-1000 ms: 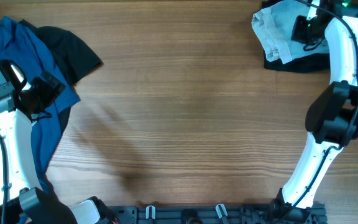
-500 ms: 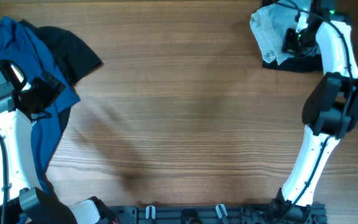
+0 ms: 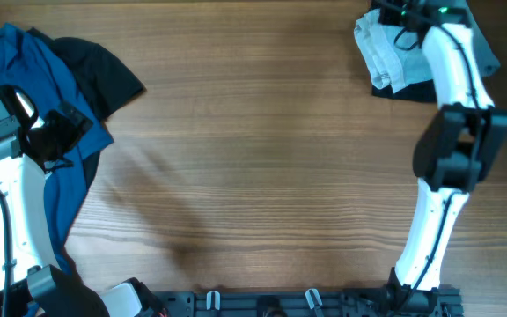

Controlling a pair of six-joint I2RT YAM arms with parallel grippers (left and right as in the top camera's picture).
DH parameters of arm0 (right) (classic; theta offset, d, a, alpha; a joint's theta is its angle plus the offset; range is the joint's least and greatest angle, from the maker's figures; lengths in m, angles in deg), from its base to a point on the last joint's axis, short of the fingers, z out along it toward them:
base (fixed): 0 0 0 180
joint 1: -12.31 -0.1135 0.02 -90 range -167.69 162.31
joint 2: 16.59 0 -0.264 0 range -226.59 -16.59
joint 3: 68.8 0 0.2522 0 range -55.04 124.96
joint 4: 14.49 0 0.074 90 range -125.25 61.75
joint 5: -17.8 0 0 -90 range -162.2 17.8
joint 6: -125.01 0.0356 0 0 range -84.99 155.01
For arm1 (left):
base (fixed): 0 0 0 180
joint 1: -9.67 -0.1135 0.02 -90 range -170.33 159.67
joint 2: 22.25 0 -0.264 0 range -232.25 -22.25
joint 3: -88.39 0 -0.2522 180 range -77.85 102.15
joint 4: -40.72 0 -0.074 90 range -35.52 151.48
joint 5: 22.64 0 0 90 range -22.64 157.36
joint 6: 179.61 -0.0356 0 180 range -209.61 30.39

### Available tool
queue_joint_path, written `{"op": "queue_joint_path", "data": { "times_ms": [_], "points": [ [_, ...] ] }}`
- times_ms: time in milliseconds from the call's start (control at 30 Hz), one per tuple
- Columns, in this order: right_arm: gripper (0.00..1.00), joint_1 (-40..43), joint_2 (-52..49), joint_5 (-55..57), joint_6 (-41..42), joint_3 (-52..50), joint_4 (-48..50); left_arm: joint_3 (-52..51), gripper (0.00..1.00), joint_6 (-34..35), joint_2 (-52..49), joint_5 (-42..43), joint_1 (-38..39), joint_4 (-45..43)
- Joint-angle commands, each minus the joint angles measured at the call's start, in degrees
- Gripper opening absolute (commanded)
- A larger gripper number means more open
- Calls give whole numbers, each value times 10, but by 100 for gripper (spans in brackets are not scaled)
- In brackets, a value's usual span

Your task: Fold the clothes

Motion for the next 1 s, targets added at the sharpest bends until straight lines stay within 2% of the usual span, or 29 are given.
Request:
{"op": "queue_joint_path", "data": {
  "times_ms": [0,133,267,300,333,367,400,433,467,633,733,867,967],
  "points": [
    [5,1,-82,-7,39,0,15,4,100,3,-5,-3,-1,2],
    [4,1,-98,-7,46,0,16,4,100,3,-5,-3,-1,2],
    [5,1,-43,-8,46,1,24,4,100,3,-5,-3,-1,2],
    [8,1,-20,-11,46,1,23,4,100,3,-5,-3,-1,2],
    [26,1,19,-23,42,1,14,4,100,3,-5,-3,-1,2],
    [58,1,49,-32,42,1,3,4,100,3,-5,-3,-1,2],
    [84,1,89,-45,42,1,-17,4,100,3,-5,-3,-1,2],
    [95,1,122,-56,42,1,-38,4,100,3,-5,-3,-1,2],
    [100,0,146,-61,42,1,-54,4,100,3,-5,-3,-1,2],
    [100,0,321,-122,43,1,-203,4,100,3,-5,-3,-1,2],
    [100,0,425,-122,63,1,-299,4,100,3,-5,-3,-1,2],
    [100,0,499,-122,64,1,-311,4,100,3,-5,-3,-1,2],
    [100,0,514,-122,64,1,-311,4,100,3,-5,-3,-1,2]
  ]
}}
